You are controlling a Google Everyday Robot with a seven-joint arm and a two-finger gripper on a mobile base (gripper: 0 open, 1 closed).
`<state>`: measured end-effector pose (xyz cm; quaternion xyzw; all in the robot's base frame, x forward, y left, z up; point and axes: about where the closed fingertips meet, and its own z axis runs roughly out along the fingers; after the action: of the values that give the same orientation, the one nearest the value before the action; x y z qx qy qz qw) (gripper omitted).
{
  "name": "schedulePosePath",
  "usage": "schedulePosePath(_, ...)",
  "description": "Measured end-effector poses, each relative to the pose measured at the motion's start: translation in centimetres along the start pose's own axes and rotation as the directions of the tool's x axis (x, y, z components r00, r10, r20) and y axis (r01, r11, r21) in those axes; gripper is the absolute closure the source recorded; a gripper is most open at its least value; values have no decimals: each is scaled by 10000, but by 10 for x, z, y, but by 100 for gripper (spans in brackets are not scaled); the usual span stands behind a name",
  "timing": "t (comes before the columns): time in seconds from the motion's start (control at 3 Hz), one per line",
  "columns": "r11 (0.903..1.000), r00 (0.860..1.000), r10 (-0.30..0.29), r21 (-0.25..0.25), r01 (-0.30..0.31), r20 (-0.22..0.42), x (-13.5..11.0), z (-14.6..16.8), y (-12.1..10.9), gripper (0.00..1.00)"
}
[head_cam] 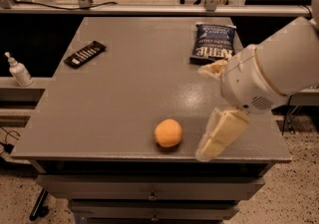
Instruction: Pick orange
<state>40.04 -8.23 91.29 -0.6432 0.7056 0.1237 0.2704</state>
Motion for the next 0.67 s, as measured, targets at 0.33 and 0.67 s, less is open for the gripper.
schedulePosePath(0.33, 9993, 9991, -105, -357, 119, 413, -10, 36, 8, 0)
schedulePosePath(0.67, 9971, 9982, -79, -748, 122, 588, -15, 72, 11, 0)
